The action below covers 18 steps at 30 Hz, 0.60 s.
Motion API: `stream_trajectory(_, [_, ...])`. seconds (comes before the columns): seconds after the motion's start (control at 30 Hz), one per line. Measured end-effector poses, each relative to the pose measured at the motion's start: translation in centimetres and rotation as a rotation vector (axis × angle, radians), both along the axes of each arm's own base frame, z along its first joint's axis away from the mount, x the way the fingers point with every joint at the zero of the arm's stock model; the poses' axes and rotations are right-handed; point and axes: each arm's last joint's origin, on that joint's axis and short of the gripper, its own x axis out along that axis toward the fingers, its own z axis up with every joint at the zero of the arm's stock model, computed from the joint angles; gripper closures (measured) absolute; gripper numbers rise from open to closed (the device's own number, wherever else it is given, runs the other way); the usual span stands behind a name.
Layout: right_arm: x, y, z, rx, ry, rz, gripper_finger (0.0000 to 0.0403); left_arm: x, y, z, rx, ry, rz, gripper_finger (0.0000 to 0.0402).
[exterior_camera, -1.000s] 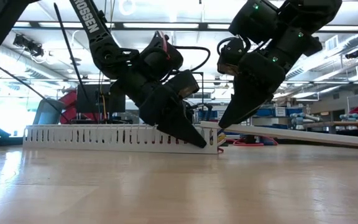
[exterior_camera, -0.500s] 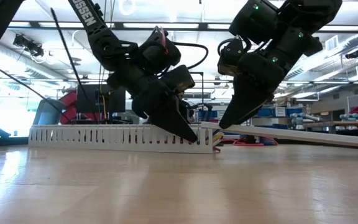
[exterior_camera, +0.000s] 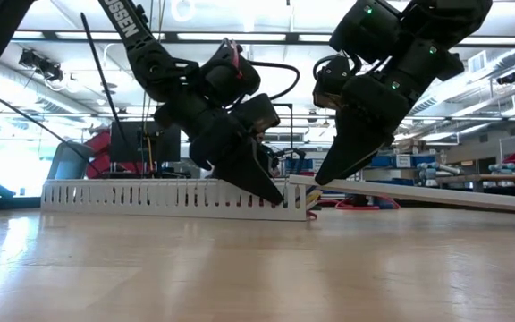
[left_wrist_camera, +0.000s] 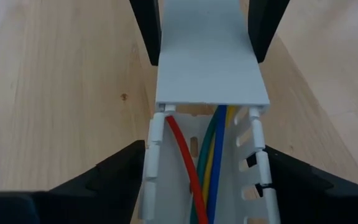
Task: Ziptie cables
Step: Close the white cable duct
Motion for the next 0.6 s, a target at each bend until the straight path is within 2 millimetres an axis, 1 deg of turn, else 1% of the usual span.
stream_trajectory(0.23, [-0.01,0.0,-0.01,0.0,0.001,0.0,0.0173,-0.22,0.11,-0.02,0.016,0.022,-0.011,0.0112])
stream_trajectory(0.6, [-0.02,0.0,-0.02,0.0,0.001,0.0,0.0173,-0.14,0.25,0.13,-0.004,0.002,-0.023,0.0112])
